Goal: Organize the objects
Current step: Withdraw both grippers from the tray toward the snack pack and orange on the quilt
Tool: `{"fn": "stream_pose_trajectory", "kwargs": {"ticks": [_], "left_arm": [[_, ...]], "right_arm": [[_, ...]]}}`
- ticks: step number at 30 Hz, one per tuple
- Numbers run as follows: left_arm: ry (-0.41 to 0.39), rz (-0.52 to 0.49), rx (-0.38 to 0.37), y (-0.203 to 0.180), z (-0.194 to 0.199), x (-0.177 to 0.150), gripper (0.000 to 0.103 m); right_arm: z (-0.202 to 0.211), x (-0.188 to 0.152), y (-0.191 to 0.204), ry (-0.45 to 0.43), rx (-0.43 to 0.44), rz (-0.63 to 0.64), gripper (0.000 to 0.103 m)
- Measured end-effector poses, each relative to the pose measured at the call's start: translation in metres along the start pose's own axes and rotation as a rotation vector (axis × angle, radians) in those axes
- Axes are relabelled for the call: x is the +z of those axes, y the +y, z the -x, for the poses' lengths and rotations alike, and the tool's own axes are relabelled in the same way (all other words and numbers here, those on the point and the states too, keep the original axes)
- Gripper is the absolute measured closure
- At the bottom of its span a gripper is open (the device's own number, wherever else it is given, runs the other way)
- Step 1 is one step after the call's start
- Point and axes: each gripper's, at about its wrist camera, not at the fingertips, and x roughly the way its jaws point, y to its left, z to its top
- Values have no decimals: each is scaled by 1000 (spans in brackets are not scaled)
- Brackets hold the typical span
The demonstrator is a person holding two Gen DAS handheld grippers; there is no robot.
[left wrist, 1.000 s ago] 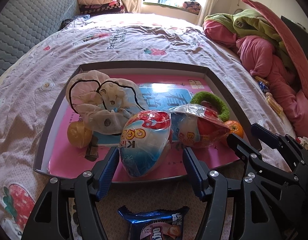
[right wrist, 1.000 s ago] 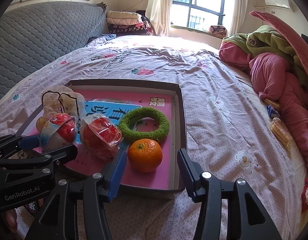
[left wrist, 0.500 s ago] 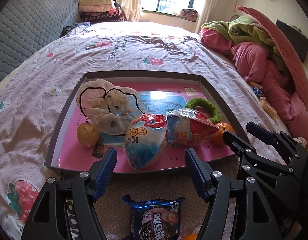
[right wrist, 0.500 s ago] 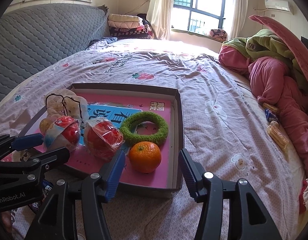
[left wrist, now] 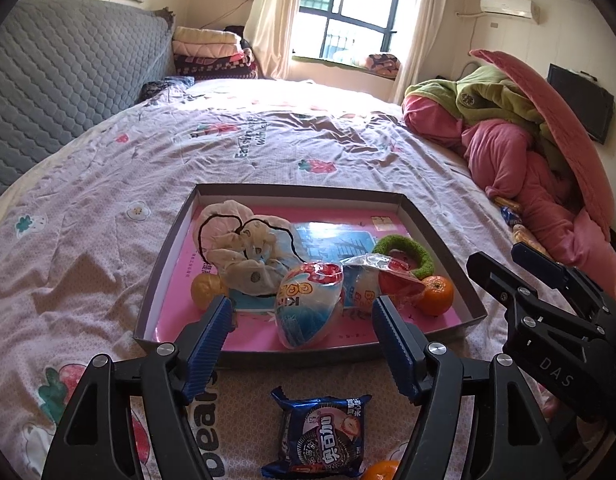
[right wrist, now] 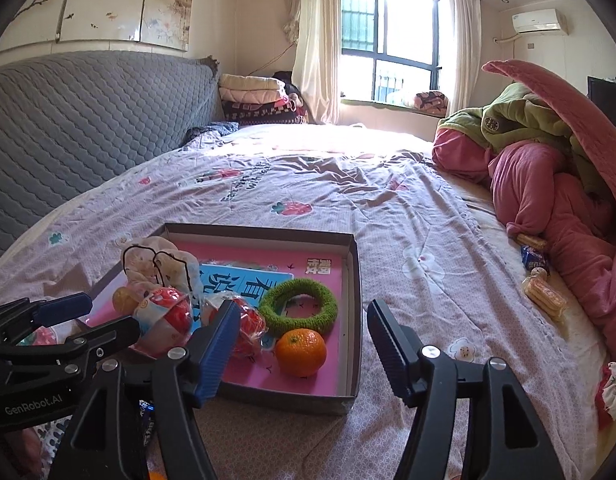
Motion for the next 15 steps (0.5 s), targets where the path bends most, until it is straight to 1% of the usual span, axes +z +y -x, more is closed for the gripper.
{"fn": "stream_pose_trajectory", "kwargs": {"ticks": [7, 11, 13, 15], "left_arm": [[-32, 9, 13, 6, 9, 2, 27], [-41, 21, 13, 9, 12, 1, 26], [-41, 14, 12, 9, 13, 0, 26], [-37, 1, 18, 8, 14, -1, 26]], "right_arm": [[9, 2, 4, -17, 24, -2, 35], [18, 3, 10, -42, 45, 12, 30], [23, 4, 12, -62, 42, 20, 28], [26, 4, 14, -62, 49, 26, 24]]}}
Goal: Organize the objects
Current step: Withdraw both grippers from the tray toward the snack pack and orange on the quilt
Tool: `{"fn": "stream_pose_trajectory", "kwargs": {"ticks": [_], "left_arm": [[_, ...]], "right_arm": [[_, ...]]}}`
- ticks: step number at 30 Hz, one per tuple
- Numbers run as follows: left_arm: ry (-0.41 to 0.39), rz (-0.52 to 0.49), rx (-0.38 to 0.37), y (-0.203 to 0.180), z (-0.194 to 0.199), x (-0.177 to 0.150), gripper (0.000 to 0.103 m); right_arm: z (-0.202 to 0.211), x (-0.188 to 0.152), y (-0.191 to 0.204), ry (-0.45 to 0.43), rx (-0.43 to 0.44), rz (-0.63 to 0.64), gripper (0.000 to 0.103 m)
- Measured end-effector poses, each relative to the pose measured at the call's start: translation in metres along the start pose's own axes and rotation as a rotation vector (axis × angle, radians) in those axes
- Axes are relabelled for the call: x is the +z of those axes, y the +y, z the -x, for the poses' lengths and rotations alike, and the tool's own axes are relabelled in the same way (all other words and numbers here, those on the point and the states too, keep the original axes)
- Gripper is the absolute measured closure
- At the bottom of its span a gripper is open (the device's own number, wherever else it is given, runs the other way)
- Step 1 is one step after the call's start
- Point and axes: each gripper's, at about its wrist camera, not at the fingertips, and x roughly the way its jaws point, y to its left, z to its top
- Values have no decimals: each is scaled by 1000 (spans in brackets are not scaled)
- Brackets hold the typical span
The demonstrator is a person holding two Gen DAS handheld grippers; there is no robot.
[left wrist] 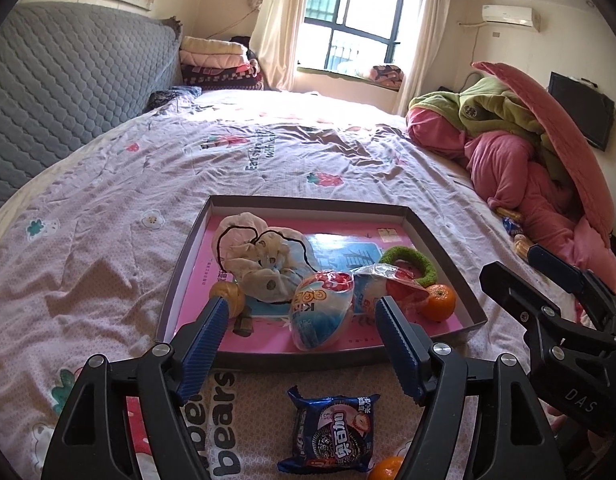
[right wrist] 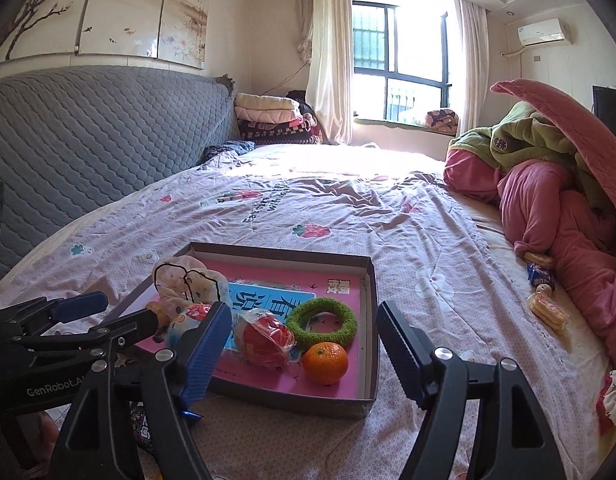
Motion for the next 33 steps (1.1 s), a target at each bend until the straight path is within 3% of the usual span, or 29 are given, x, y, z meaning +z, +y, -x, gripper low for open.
{"fn": "stream_pose_trajectory", "kwargs": {"ticks": [33], "left_arm": [[86, 36, 2, 22, 8, -19, 26]], "right_arm": [[25, -19, 5, 50, 98, -22, 19]]}}
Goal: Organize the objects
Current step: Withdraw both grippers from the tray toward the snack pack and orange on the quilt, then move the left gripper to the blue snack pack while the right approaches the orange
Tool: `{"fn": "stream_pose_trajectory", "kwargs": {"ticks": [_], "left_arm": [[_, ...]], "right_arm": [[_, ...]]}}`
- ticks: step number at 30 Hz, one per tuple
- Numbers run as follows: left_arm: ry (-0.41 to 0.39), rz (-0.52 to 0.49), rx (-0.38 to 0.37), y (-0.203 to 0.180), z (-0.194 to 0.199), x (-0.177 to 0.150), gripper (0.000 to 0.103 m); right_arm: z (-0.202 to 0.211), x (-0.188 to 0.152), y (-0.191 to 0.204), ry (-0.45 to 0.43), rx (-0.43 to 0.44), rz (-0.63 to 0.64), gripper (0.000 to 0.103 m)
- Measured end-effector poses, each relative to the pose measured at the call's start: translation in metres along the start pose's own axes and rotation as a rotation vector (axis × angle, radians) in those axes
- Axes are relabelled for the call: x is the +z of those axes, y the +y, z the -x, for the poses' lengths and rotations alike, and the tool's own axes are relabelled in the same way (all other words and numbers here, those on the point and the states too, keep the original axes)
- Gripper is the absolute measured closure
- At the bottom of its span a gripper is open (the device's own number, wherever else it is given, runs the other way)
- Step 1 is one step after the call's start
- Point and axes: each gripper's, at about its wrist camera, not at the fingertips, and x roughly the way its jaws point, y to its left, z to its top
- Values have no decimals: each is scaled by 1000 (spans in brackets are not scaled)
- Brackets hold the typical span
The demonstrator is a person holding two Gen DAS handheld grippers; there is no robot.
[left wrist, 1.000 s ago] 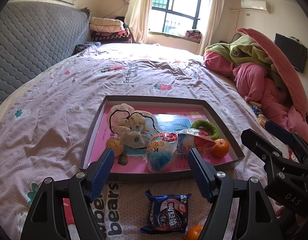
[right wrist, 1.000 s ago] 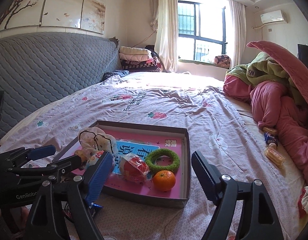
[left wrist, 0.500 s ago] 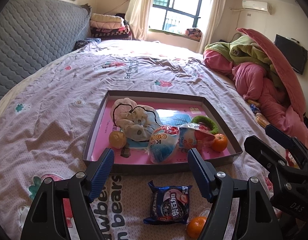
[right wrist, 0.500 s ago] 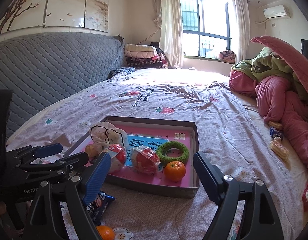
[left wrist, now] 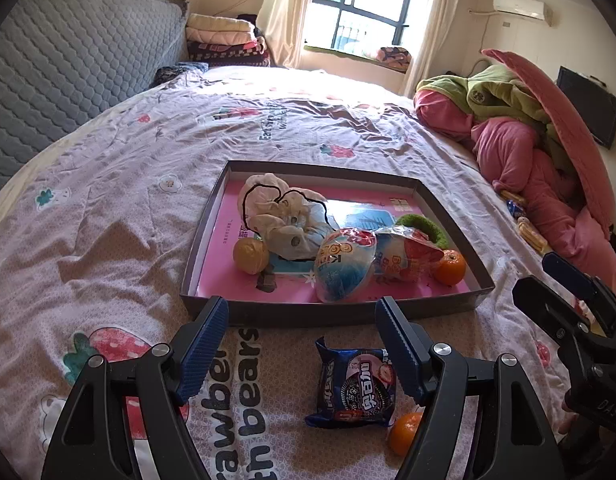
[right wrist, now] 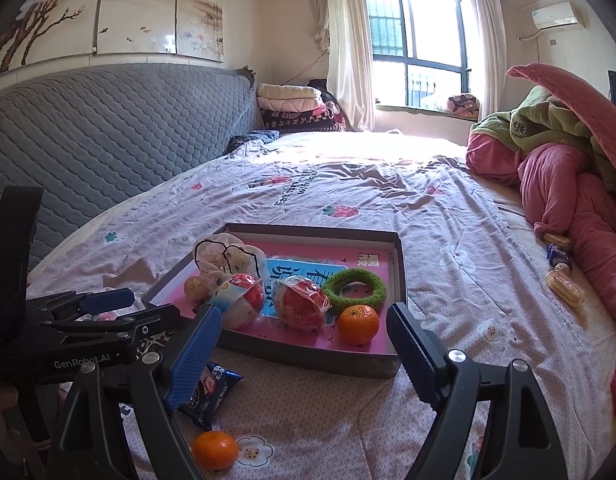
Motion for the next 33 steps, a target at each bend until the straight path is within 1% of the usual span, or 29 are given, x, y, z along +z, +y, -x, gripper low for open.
{"fn": "stream_pose_trajectory", "kwargs": {"ticks": [5, 11, 17, 22, 28, 33], "left_arm": [[14, -14, 0, 0, -1, -3, 26], [18, -32, -3, -1, 0, -6, 26], [18, -52, -17, -3, 5, -9, 26], [9, -73, -27, -5, 9, -12, 26], [22, -84, -22, -5, 8, -14, 26], [40, -79, -33, -3, 5, -15, 26]], "right_arm": [[-3, -4, 3, 28, 2, 23, 19], [-1, -13, 11, 46, 34, 56, 19], [1, -23, 15, 64, 29, 77, 19], [4, -30, 17, 73, 26, 103, 19], [6, -34, 21, 76, 44, 133, 19], [7, -37, 23, 84, 58, 158, 19]]}}
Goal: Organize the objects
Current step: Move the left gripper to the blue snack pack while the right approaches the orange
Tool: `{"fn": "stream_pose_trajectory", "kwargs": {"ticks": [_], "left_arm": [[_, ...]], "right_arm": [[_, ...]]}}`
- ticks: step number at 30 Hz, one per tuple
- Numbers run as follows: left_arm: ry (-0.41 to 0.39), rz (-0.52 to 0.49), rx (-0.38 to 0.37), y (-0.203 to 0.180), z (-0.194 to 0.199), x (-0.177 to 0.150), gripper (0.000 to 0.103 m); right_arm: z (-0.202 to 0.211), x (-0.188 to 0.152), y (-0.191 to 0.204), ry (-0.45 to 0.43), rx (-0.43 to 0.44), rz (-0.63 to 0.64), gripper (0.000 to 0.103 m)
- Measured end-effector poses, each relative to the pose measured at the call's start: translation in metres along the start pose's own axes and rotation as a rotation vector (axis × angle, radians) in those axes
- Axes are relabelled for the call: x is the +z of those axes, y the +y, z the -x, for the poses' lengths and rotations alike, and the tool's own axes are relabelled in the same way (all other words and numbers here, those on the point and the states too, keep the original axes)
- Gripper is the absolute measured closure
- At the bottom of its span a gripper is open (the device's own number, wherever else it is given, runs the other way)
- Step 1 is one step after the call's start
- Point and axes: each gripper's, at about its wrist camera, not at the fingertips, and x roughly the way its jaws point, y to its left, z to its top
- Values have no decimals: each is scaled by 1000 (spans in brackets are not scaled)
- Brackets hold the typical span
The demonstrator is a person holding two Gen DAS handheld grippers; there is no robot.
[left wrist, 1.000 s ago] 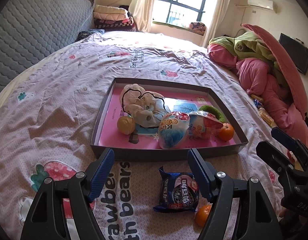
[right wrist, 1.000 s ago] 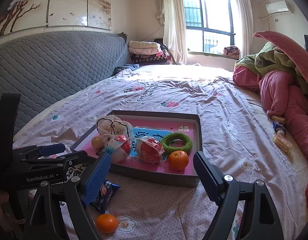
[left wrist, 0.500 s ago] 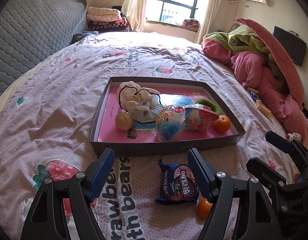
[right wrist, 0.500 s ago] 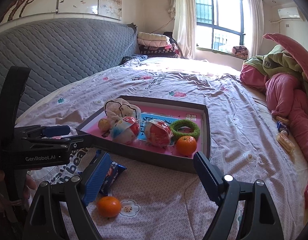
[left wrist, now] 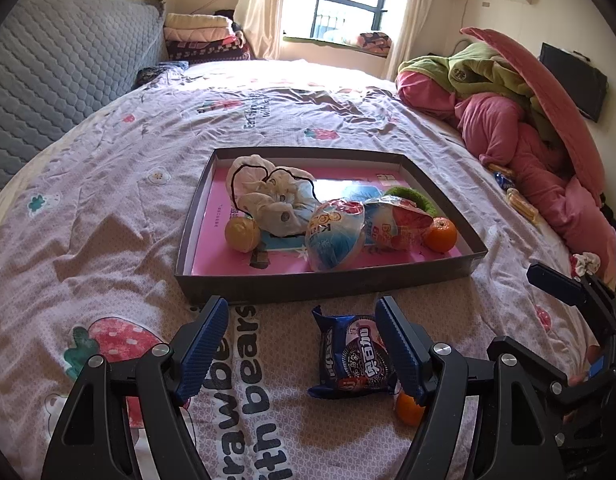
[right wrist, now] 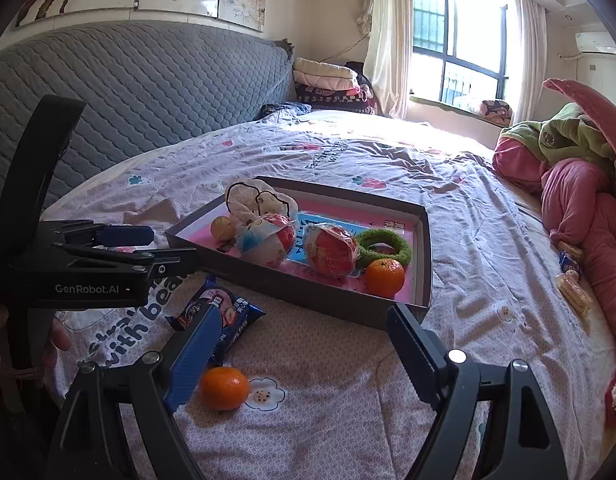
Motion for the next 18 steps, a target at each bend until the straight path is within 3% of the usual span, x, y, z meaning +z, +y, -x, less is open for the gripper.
{"fn": "stream_pose_trajectory", "kwargs": {"ticks": [18], "left_arm": [[51, -33, -26, -9, -8, -8, 26]], "right_arm": [[-8, -18, 4, 70, 10, 58, 19]]}}
